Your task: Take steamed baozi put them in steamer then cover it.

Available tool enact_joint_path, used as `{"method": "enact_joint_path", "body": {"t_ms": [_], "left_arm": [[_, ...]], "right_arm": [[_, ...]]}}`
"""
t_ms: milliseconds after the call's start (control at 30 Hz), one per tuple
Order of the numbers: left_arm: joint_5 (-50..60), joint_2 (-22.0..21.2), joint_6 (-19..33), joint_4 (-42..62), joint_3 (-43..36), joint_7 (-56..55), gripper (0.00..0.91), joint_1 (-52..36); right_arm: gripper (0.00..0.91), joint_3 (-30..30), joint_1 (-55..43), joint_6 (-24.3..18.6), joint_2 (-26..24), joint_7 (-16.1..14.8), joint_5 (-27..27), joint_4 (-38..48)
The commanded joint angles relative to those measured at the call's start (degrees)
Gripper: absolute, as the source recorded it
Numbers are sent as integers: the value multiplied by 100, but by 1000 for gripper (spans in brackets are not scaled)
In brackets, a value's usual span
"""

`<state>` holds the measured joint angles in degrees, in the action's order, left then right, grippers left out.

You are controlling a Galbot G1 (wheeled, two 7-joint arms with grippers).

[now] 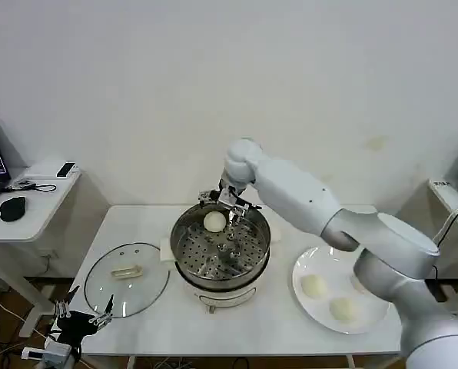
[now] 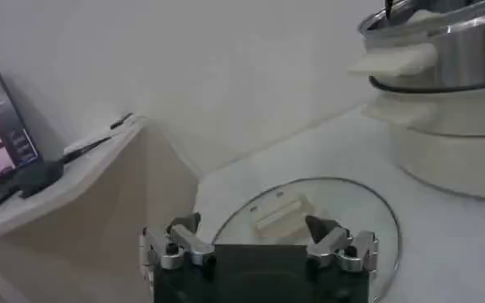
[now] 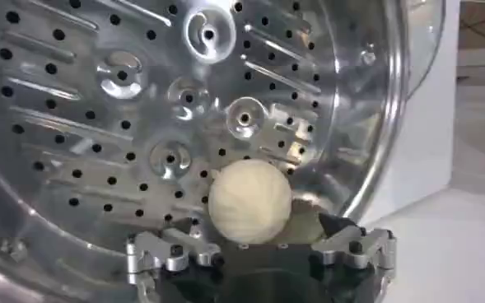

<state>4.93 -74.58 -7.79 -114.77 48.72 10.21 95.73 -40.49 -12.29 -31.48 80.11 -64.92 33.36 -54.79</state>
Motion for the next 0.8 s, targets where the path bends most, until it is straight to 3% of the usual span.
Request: {"method": "enact_joint_path", "body": {"t_ms": [33,100,167,267,300,367,467,500,600,633,800], "left_arm": [[-6,11,-2,-4,0,17,907,-2],[-14,21,-3,-22,-4,46,907,1],[-12,31,-5,-29,-17,67,907,0],[-10,60,-5,-42,-60,107,907,-10],[-8,80,-4,-28,-74,117,907,-25],[-10,113,-8,-16,-83,119,907,-43],[-15,156,-9,-48,-104,139,907,-40],[-17,154,-11,-62,-112,142,907,-38],[-27,164,-6,-119,-148,143,907,-20],[-30,166,2,-124,-169,133,907,-19],[-29,146,0,-138,-265,109,907,-31]], "right_arm": [[907,-79,-346,574,-1005,109,-1398,-1298],[907,-464,-535,1360,-1688,1041,-2068,-1854],[907,-593,-615,2291,-2202,1178,-2551,-2269],[907,-585,-664,3185,-2733,1065,-3137,-2805],[907,-554,-693,3966,-2966,965,-3323,-3053],[907,-532,-759,4588,-3305,754,-3705,-3254],[907,-523,-822,5136,-3810,496,-3983,-3367],[907,-520,-840,5283,-3955,316,-3942,-3443],[907,-679,-1047,6464,-4320,-559,-3840,-3619],[907,-817,-1173,6584,-4396,-730,-3931,-3650],[907,-1163,-1289,6744,-4775,-926,-4161,-3719]]}}
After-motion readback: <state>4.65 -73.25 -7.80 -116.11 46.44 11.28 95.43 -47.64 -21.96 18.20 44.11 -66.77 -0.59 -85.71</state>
